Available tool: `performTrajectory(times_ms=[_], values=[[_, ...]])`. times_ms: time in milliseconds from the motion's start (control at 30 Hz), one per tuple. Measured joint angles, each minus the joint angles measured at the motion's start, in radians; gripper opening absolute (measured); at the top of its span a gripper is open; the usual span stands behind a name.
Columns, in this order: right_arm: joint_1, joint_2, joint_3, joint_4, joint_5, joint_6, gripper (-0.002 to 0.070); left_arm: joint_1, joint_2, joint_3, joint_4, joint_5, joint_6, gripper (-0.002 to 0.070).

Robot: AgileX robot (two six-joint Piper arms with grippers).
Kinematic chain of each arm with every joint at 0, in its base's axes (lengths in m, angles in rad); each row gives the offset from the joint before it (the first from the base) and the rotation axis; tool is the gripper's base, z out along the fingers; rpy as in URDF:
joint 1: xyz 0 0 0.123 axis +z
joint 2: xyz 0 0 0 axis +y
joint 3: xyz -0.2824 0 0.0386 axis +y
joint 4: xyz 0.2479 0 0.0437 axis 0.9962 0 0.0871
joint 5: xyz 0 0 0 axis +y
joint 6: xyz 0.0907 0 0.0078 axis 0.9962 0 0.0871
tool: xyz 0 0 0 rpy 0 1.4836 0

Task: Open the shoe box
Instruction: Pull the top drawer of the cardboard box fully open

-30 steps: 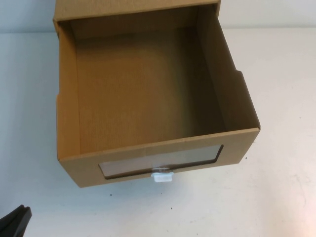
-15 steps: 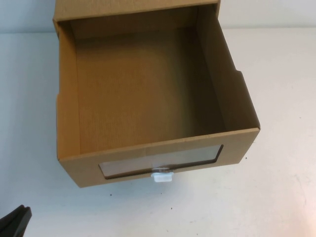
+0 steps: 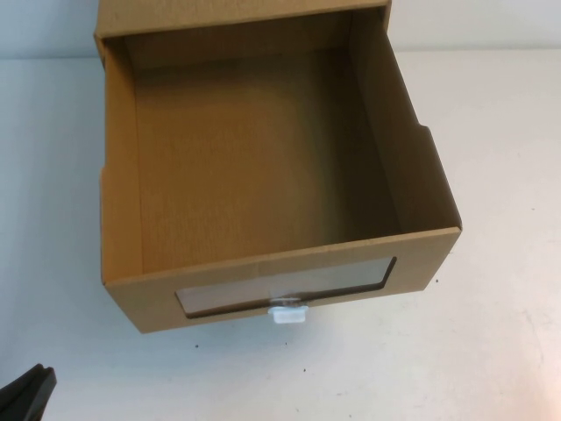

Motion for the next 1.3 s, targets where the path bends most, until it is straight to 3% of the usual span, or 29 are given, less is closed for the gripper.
performTrajectory(times_ms=[200, 467, 633, 933, 1300], values=[[0.000, 0.000, 0.000, 0.000, 0.000, 0.000, -0.0014, 0.000, 0.000, 0.000, 0.003, 0.000, 0.000, -0.0005], [0.000, 0.000, 0.000, 0.002, 0.000, 0.000, -0.0014, 0.005, -0.003, 0.000, 0.209, -0.041, 0.152, -0.0005], [0.000, 0.000, 0.000, 0.002, 0.000, 0.000, -0.0014, 0.069, -0.084, 0.000, 0.083, -0.055, 0.134, -0.0005], [0.000, 0.000, 0.000, 0.002, 0.000, 0.000, -0.0014, 0.197, -0.195, 0.000, 0.006, -0.028, 0.117, -0.0005], [0.000, -0.002, 0.000, 0.002, 0.000, 0.000, -0.0014, 0.203, -0.196, 0.000, 0.006, 0.250, 0.090, -0.0005]])
